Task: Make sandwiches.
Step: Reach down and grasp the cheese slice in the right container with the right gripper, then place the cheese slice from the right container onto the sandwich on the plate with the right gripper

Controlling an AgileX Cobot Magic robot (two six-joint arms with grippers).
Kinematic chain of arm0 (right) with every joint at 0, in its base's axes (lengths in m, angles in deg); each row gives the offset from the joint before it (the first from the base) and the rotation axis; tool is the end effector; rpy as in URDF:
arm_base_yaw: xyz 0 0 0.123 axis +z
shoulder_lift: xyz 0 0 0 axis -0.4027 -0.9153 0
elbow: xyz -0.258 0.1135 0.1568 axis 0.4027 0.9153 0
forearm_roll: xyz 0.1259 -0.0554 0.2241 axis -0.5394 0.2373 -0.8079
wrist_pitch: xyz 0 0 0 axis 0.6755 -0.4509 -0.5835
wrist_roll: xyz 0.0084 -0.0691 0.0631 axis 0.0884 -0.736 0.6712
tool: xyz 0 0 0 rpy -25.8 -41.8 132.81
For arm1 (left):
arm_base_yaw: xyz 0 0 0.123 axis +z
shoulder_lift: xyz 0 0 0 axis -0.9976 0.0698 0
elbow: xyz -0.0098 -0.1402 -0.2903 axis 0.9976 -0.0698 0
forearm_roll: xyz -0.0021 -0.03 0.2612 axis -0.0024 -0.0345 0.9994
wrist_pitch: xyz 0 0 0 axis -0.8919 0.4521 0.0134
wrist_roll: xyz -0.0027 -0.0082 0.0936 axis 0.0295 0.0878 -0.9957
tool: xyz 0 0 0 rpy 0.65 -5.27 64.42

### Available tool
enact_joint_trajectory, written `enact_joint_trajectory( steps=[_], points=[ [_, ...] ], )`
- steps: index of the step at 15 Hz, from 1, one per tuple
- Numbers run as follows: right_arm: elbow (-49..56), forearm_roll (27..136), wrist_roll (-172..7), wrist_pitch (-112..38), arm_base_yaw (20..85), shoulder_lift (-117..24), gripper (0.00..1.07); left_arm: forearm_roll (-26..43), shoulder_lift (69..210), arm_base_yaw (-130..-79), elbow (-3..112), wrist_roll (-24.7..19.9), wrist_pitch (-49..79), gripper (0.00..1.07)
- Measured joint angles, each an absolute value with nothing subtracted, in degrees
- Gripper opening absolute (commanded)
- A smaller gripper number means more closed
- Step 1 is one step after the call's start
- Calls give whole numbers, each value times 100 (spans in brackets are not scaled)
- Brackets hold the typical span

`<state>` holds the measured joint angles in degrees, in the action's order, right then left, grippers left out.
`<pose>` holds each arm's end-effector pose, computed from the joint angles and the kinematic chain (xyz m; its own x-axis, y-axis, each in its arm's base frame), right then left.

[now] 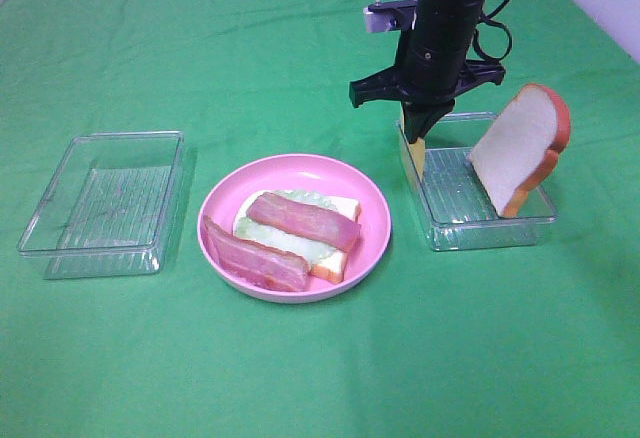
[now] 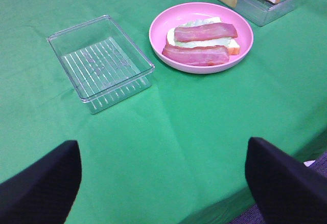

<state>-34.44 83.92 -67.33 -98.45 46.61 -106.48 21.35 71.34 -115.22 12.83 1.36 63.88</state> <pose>0.4690 0.1947 0.1957 -0.9465 -0.2202 -0.2359 -0.2290 0.9734 0.0100 -0.0266 0.0123 0.2827 -0.4025 0.2100 -0.8910 0.5010 0.8651 -0.0224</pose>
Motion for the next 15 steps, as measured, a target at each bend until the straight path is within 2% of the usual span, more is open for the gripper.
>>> enact_joint_trajectory(
  steps=[4,7,11,14,15],
  points=[
    [-3444,8398,-6733,-9920,4661,-10568,0,2135,7134,-11522,1283,136,6388,83],
    [-3444,8014,-6899,-10011,4661,-10110,0,2135,7134,-11522,1283,136,6388,83],
    [-3444,6387,-7907,-10361,4661,-9869,0,2135,7134,-11522,1283,136,6382,83],
    [-3444,4593,-8750,-10865,4661,-10041,0,2135,7134,-11522,1283,136,6382,83],
    [-3444,4462,-8778,-10882,4667,-10081,0,2135,7134,-11522,1283,136,6382,83]
  ],
)
